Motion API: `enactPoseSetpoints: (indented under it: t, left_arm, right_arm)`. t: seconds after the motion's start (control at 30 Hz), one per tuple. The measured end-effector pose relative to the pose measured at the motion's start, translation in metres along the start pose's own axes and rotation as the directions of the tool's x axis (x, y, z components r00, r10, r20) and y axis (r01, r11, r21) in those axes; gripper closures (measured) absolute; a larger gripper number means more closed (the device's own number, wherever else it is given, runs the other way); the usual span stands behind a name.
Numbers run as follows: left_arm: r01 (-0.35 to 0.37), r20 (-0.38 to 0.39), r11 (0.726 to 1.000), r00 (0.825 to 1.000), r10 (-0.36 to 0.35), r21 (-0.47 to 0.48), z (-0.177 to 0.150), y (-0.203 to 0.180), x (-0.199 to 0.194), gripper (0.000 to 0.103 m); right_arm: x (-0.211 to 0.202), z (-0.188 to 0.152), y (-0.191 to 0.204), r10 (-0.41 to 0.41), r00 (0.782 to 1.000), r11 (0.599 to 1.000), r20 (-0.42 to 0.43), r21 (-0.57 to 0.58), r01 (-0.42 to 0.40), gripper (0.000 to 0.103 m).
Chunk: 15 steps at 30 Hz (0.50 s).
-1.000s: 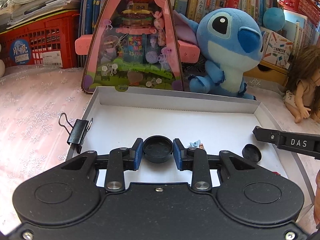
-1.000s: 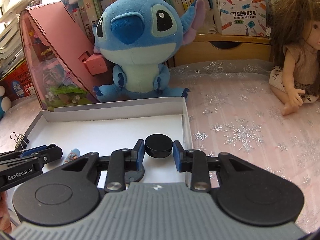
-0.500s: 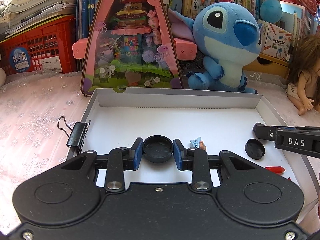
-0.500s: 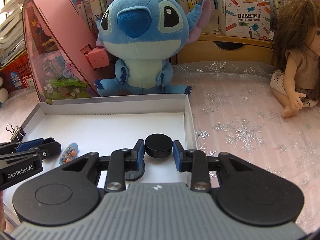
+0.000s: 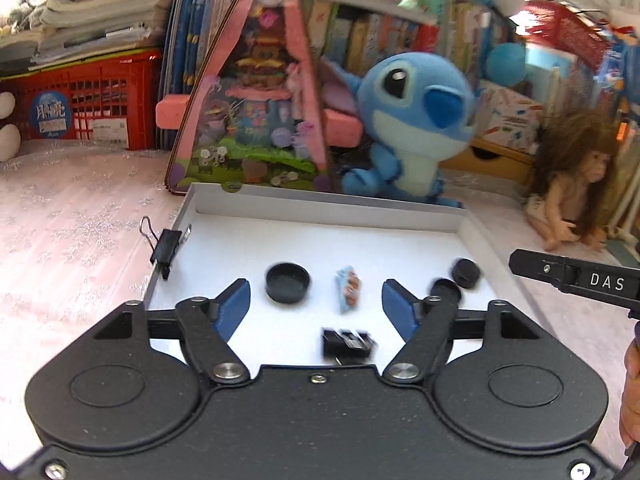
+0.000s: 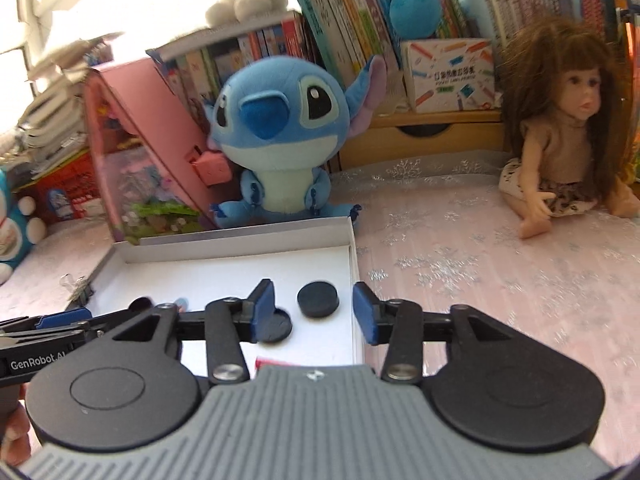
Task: Organize rigid objects
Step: 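Open both tools to drop the two lids into the tray, then move both tools back toward the blue hair clip and brown nuts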
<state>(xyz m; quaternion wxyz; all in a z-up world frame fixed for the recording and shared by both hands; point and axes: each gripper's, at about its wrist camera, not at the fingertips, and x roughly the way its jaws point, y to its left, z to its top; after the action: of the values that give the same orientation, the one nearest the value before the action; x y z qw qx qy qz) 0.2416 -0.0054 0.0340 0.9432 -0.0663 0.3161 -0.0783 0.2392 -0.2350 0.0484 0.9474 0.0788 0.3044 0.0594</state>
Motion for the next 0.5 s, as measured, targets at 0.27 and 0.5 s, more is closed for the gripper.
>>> enactPoseSetpoints:
  t: [0.27,0.5]
  left_arm:
    - [0.025,0.037,0.999,0.999,-0.027,0.036,-0.039,-0.013,-0.056,0.030]
    - [0.029,0.068,0.995,0.997,-0.036,0.098,-0.075,-0.020,-0.099,0.028]
  right_arm:
    - [-0.061,-0.044,0.000,0.029,0.997,0.998,0.070,-0.050,-0.026,0.026]
    - [-0.093,-0.078,0.008,0.043,0.995,0.995,0.095,-0.090,-0.034,0.018]
